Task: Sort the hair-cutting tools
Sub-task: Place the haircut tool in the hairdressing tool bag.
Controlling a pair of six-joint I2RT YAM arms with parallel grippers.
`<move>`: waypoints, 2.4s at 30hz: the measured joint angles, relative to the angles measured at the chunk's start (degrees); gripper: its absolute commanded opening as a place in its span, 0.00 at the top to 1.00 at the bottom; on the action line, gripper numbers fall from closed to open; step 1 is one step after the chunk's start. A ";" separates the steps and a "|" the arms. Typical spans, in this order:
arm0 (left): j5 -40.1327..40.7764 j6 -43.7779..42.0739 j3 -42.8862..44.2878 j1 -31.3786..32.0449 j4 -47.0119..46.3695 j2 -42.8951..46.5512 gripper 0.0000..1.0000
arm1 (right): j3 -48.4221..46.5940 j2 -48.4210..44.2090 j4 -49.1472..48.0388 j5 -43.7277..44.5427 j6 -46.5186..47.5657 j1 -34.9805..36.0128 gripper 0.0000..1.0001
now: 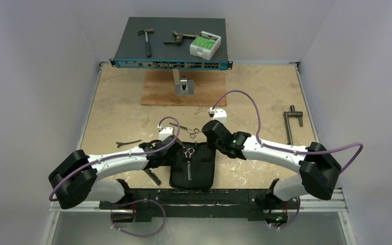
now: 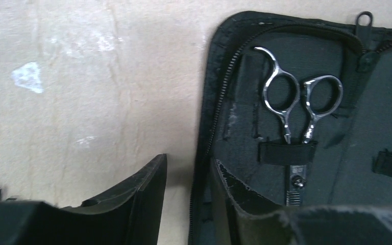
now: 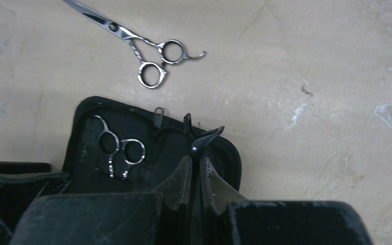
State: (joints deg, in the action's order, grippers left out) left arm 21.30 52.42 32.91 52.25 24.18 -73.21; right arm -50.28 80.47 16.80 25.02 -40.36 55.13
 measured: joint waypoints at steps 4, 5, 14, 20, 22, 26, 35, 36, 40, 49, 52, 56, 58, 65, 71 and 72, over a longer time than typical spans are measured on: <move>-2.12 -0.55 0.39 -0.02 -2.12 -1.07 0.82 | 2.56 0.02 -0.15 1.97 -1.18 0.09 1.00; -2.64 -0.59 0.39 -0.02 -2.67 -1.11 0.86 | 2.99 0.02 -0.20 2.64 -1.40 0.09 1.00; -5.27 -1.03 -0.04 -0.02 -6.03 0.61 1.00 | 3.61 0.90 -2.21 7.43 -3.78 0.09 1.00; -5.57 -1.01 -0.28 0.11 -6.16 4.81 1.00 | 3.28 4.31 -2.95 9.88 -4.02 0.09 1.00; -5.44 -1.01 -0.28 0.39 -5.81 6.21 1.00 | 3.28 6.01 -2.86 10.27 -4.04 0.09 1.00; -4.61 -0.96 -0.28 0.79 -4.72 8.48 1.00 | 3.28 7.26 -2.84 10.47 -4.24 0.09 1.00; -2.25 -0.52 -0.28 1.55 -2.16 11.54 1.00 | 3.28 7.34 -2.86 10.03 -4.26 0.28 1.00; -2.12 -0.52 -0.28 1.64 -2.16 11.54 1.00 | 3.28 7.34 -2.86 9.92 -4.33 0.44 1.00; -1.51 -0.50 -0.26 2.21 -2.14 11.54 1.00 | 3.28 7.69 -2.91 9.73 -5.09 1.29 1.00; -0.55 -0.48 -0.13 3.21 -1.68 11.54 1.00 | 3.13 9.38 -3.10 9.92 -5.68 1.75 1.00; -0.20 -0.46 0.17 3.61 -0.96 11.72 1.00 | 2.01 10.25 -3.21 10.21 -5.27 1.75 1.00; 0.09 -0.33 0.24 3.80 -0.39 12.17 1.00 | 0.66 10.99 -3.93 10.58 -4.52 1.75 1.00; 0.20 -0.24 0.24 3.82 -0.15 12.31 1.00 | 0.37 10.97 -4.48 11.10 -3.98 1.75 1.00; 0.63 0.57 0.26 4.09 0.42 12.39 1.00 | -0.33 11.04 -5.88 12.02 -2.01 1.75 1.00; 0.92 0.85 0.28 4.15 0.59 12.39 1.00 | -0.33 12.26 -7.69 12.79 -0.61 1.75 1.00; 1.01 0.98 0.31 4.15 0.63 12.39 1.00 | -0.28 12.52 -7.74 12.76 -0.52 1.75 1.00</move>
State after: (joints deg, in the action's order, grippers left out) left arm 22.31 53.41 33.21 56.40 24.82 -60.82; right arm -50.57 92.99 9.06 37.78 -40.88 56.88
